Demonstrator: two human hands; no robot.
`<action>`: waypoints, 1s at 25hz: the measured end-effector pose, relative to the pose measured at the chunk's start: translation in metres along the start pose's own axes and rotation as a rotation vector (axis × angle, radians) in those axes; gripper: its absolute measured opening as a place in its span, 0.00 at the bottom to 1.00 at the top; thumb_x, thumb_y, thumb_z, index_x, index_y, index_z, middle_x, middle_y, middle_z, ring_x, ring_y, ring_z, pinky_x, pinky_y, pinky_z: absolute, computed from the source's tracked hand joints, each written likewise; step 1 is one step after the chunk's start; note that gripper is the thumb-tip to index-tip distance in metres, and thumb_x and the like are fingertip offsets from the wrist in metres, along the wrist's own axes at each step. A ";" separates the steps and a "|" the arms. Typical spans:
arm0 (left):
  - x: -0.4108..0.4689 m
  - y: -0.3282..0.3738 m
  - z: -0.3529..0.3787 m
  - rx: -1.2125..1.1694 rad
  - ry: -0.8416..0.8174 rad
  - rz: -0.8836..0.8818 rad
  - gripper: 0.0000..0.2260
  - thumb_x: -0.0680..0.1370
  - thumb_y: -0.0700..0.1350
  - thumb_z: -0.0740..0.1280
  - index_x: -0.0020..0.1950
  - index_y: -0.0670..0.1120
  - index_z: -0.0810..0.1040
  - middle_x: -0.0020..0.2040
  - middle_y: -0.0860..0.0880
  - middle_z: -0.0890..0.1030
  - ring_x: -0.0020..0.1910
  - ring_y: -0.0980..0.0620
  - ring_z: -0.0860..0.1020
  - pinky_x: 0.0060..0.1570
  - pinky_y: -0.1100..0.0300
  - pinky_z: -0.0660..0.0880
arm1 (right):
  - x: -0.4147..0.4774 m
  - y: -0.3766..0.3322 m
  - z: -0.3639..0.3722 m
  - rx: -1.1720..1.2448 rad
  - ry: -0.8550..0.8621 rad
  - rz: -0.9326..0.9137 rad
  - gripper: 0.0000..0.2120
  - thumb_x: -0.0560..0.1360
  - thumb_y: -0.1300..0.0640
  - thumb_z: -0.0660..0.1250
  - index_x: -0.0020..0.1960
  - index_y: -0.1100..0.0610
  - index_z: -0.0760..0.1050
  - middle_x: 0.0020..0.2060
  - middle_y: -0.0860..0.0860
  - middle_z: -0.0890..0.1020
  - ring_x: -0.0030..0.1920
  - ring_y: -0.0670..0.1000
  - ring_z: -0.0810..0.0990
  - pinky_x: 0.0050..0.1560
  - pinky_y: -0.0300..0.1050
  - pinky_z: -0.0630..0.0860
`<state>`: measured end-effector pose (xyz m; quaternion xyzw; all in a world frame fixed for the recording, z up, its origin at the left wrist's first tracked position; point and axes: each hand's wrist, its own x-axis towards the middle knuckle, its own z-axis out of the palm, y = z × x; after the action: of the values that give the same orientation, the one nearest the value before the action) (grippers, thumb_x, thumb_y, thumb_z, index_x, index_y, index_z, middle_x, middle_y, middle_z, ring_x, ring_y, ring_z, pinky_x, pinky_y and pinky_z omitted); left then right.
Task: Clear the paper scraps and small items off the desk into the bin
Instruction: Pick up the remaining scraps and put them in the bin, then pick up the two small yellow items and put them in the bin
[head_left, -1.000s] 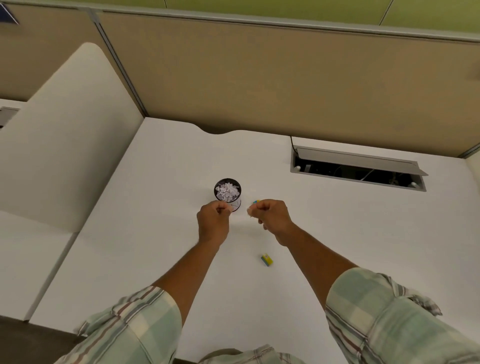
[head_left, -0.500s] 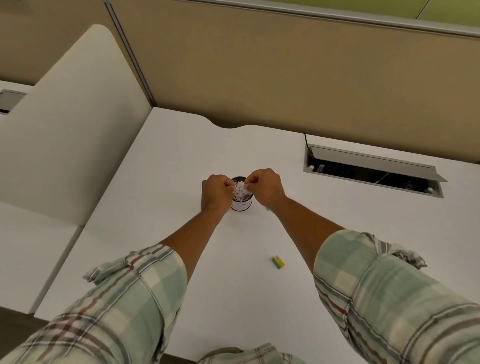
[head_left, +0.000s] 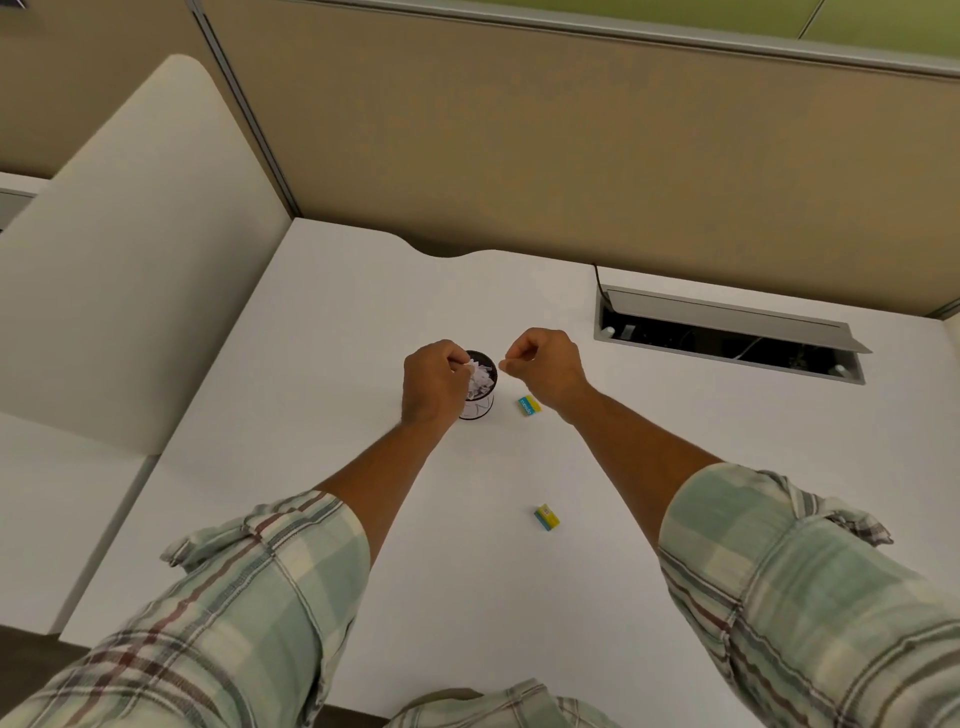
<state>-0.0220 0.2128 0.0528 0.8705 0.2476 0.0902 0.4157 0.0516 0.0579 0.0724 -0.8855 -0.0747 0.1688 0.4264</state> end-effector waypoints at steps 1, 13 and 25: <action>-0.002 0.002 0.002 -0.003 -0.002 0.028 0.03 0.73 0.38 0.72 0.42 0.45 0.83 0.39 0.52 0.83 0.38 0.55 0.80 0.40 0.67 0.76 | -0.002 0.006 -0.008 0.021 0.007 0.019 0.05 0.71 0.60 0.78 0.41 0.58 0.81 0.36 0.48 0.83 0.37 0.47 0.80 0.40 0.42 0.79; -0.059 0.012 0.069 0.034 -0.219 0.249 0.05 0.76 0.36 0.69 0.46 0.42 0.84 0.44 0.45 0.83 0.43 0.50 0.79 0.48 0.56 0.77 | -0.079 0.128 -0.074 0.057 0.025 0.270 0.02 0.71 0.61 0.75 0.41 0.57 0.82 0.35 0.49 0.83 0.37 0.50 0.82 0.39 0.43 0.77; -0.039 0.012 0.124 0.298 -0.328 -0.073 0.15 0.81 0.41 0.67 0.66 0.39 0.73 0.63 0.39 0.74 0.59 0.43 0.76 0.51 0.59 0.69 | -0.116 0.156 0.000 -0.155 -0.213 0.315 0.14 0.69 0.42 0.74 0.49 0.48 0.77 0.44 0.45 0.80 0.44 0.47 0.79 0.43 0.45 0.76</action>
<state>-0.0062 0.1024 -0.0153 0.9158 0.2186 -0.1053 0.3201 -0.0583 -0.0719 -0.0222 -0.8935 0.0072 0.3197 0.3151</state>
